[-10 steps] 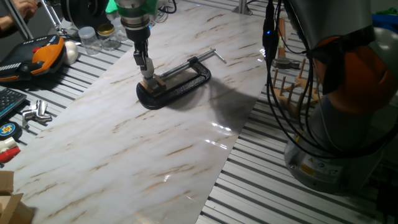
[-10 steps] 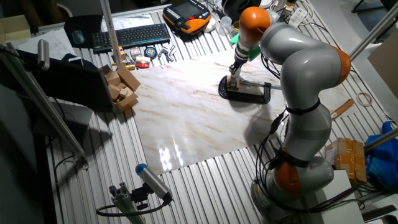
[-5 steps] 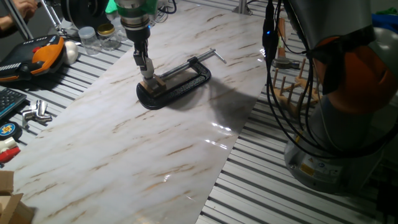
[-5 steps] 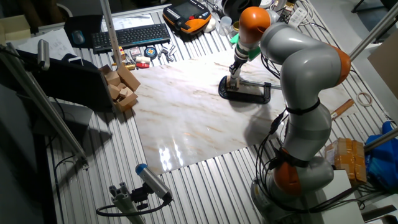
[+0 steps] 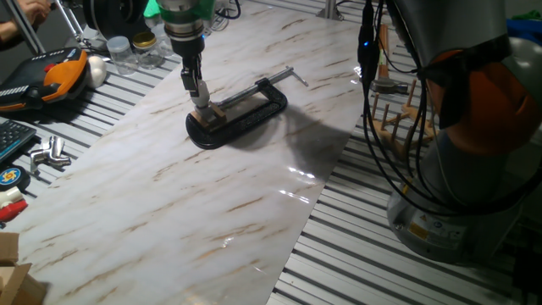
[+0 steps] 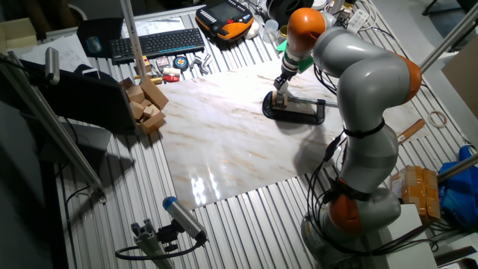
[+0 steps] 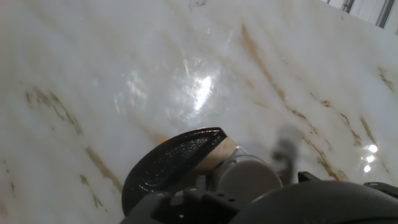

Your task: Take out the light bulb by rotating it

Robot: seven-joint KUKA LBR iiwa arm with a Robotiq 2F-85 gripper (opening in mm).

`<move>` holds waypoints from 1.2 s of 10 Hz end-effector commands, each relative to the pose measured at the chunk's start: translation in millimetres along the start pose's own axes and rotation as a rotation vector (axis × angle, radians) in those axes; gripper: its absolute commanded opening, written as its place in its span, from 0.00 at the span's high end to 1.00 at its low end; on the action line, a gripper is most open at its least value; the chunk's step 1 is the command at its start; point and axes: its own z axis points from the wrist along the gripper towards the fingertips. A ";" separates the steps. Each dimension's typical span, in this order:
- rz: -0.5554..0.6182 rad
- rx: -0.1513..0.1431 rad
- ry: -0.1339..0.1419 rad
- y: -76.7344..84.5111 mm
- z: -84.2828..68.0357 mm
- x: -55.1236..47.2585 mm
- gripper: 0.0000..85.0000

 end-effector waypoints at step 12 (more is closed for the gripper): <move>1.237 0.035 0.034 -6.9 -48.7 -11.9 0.60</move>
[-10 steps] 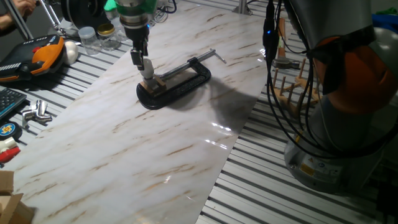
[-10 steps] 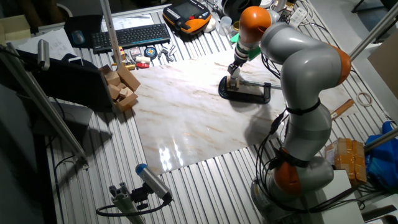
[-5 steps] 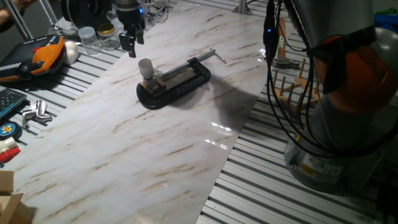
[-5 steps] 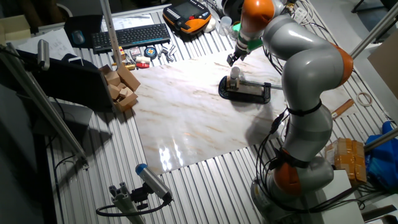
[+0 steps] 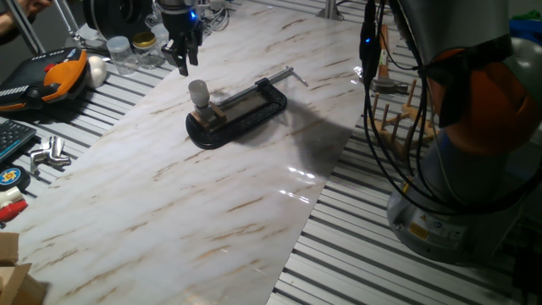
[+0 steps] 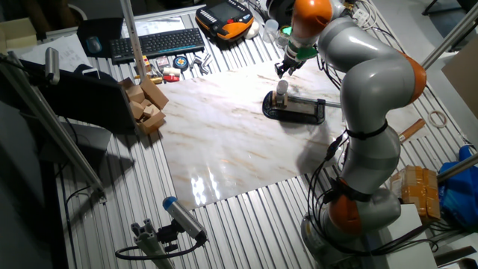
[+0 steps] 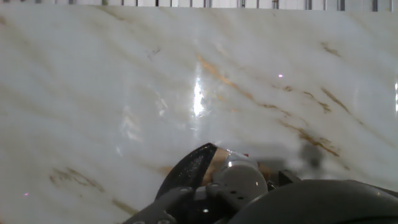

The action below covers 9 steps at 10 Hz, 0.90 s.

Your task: Take out the light bulb by rotating it

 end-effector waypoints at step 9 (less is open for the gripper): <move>1.935 0.074 -0.018 0.0 1.3 -1.2 0.40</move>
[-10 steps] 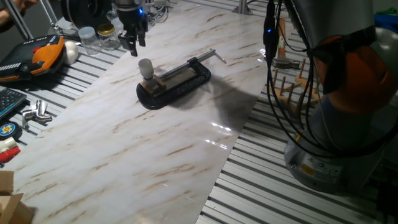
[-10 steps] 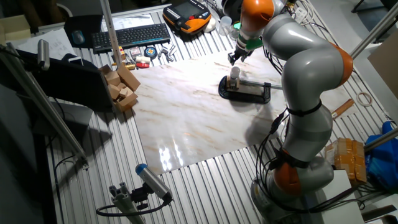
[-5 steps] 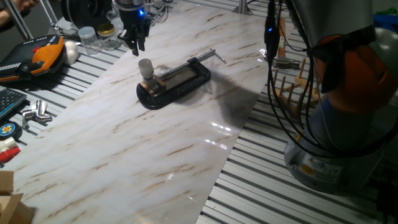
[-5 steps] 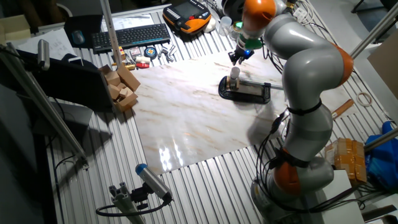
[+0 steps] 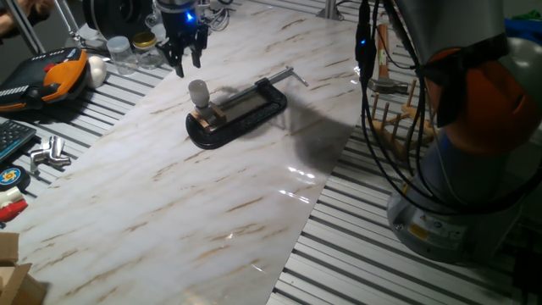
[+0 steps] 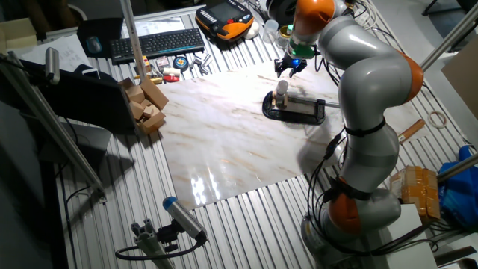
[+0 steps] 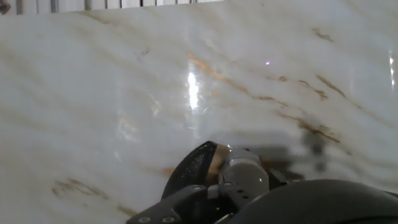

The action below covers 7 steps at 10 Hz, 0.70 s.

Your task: Take out the light bulb by rotating it

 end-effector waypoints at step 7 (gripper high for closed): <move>2.052 0.098 -0.046 1.7 1.1 0.4 0.40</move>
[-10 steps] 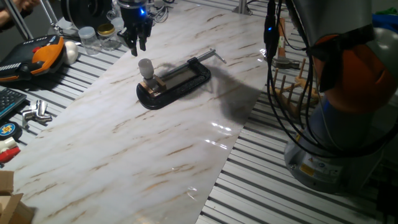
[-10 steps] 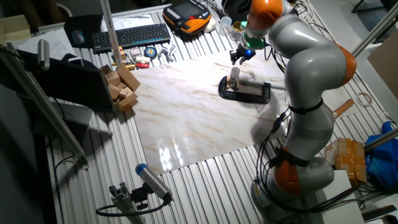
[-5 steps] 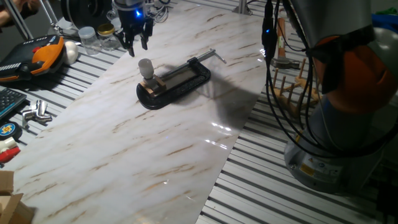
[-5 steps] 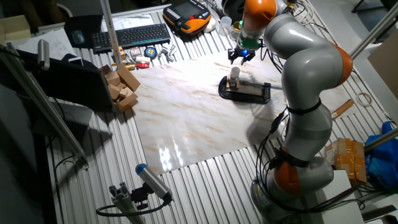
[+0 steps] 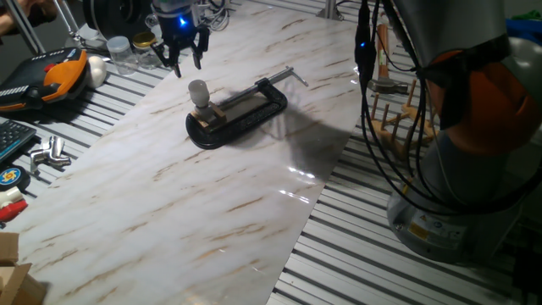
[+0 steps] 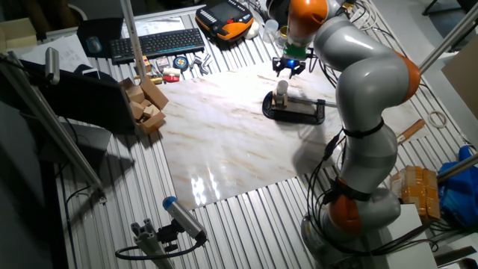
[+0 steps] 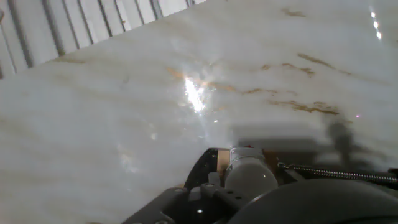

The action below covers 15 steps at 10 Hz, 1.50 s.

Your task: Take out the light bulb by rotating it

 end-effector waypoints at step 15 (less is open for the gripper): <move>2.013 0.101 -0.040 -0.2 0.9 -0.5 0.40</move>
